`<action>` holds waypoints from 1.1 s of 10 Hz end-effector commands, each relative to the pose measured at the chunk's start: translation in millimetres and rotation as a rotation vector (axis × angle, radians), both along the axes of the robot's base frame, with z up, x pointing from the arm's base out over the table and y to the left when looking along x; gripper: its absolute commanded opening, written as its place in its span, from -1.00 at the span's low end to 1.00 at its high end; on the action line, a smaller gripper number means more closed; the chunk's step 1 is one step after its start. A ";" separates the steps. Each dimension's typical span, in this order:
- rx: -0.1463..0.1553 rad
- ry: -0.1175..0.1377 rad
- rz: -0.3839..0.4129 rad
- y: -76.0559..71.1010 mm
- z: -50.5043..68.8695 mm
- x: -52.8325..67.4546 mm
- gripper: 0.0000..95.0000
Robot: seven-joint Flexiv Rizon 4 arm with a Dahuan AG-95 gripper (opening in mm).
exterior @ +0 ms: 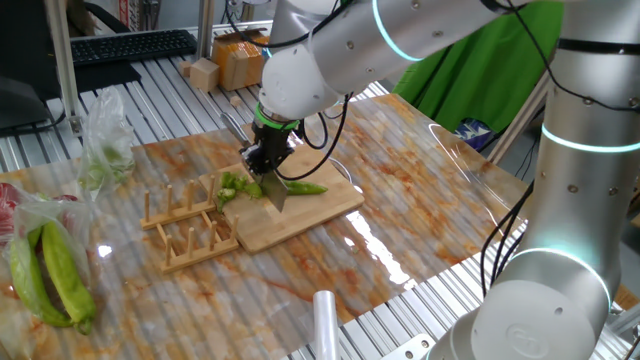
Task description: Chop the chili peppers
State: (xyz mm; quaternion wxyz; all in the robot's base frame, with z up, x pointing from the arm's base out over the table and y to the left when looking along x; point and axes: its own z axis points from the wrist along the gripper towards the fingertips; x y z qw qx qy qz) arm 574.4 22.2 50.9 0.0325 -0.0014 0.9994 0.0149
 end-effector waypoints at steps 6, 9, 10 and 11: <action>-0.004 0.022 -0.041 -5.8 23.5 -6.0 -1.00; -0.004 0.022 -0.046 -15.3 28.6 -7.3 -1.00; -0.006 0.024 -0.051 -22.6 28.7 -7.0 -1.00; -0.002 0.025 -0.063 -23.7 28.4 -7.0 -1.00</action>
